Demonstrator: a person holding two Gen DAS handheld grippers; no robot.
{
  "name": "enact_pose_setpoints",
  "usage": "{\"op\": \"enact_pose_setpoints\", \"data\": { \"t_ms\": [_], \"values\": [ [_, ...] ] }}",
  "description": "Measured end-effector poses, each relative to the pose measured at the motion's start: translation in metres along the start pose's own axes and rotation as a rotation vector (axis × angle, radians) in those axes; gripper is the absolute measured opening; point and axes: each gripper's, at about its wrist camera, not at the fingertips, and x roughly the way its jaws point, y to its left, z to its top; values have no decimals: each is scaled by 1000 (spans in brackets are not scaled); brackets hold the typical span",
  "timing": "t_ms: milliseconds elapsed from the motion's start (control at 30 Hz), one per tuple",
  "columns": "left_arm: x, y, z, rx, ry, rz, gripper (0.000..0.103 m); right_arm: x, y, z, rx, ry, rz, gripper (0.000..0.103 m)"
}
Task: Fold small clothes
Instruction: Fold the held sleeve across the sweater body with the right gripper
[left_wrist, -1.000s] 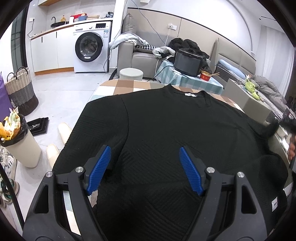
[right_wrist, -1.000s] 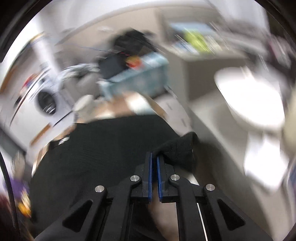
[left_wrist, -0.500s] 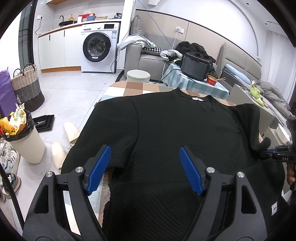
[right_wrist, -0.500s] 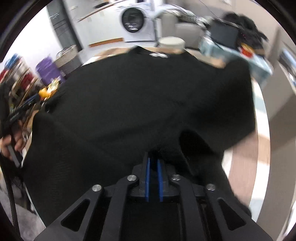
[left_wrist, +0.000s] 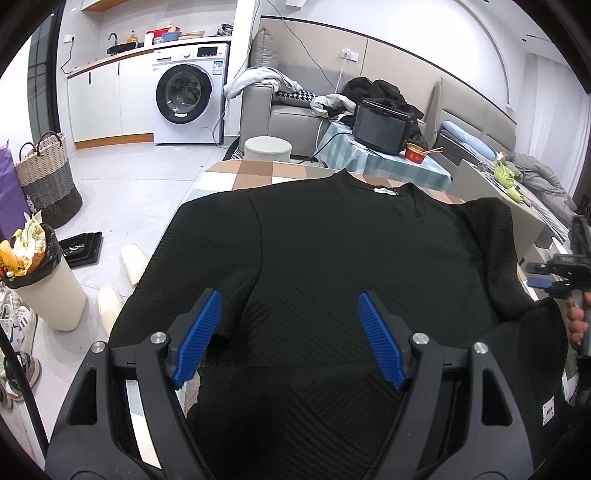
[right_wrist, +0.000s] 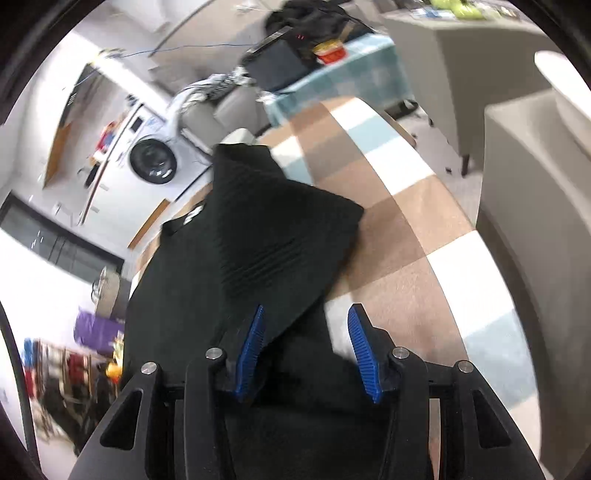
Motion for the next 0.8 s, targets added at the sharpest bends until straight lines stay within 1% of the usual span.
{"op": "enact_pose_setpoints", "data": {
  "t_ms": [67, 100, 167, 200, 233, 267, 300, 333, 367, 400, 433, 500, 567, 600, 633, 700, 800],
  "values": [
    [0, -1, -1, 2, 1, 8, 75, 12, -5, 8, 14, 24, -11, 48],
    [0, -1, -1, 2, 0, 15, 75, 13, -12, 9, 31, 37, -1, 48],
    [0, 0, -2, 0, -1, 21, 75, 27, -12, 13, 54, 52, 45, 48],
    [0, 1, -3, -4, 1, 24, 75, 32, -11, 15, 52, 44, 47, 42],
    [1, 2, -3, -7, 3, 25, 75, 34, -9, 17, 50, 31, 47, 24],
    [2, 2, -2, -7, 5, 27, 75, 33, -9, 19, 54, 13, 62, 16],
    [2, 2, -2, -5, 6, 32, 75, 30, -8, 20, 47, -10, 81, 6],
    [2, 2, -2, -3, 6, 37, 75, 25, -8, 23, 29, -35, 89, 5],
    [2, 2, -2, -2, 5, 38, 75, 13, -5, 27, -6, -81, 70, 5],
    [2, 2, -2, -2, 5, 34, 75, 1, -4, 31, -31, -130, 34, 5],
    [2, 2, -1, -3, 5, 30, 75, -11, -5, 34, -47, -159, -2, 5],
    [3, 2, 0, 3, 3, 29, 75, -38, -13, 49, -59, -223, -112, 5],
    [3, 2, 0, 6, 0, 26, 75, -55, -21, 66, -54, -257, -196, 5],
    [3, 2, 0, 4, 0, 21, 75, -60, -26, 73, -47, -261, -217, 5],
    [4, 2, 0, 2, 0, 17, 75, -62, -29, 79, -40, -257, -232, 5],
    [4, 1, 1, 5, -1, 12, 75, -64, -30, 87, -43, -258, -234, 5],
    [2, -1, 1, 9, -6, 10, 75, -65, -16, 91, -93, -246, -213, 5]
  ]
}}
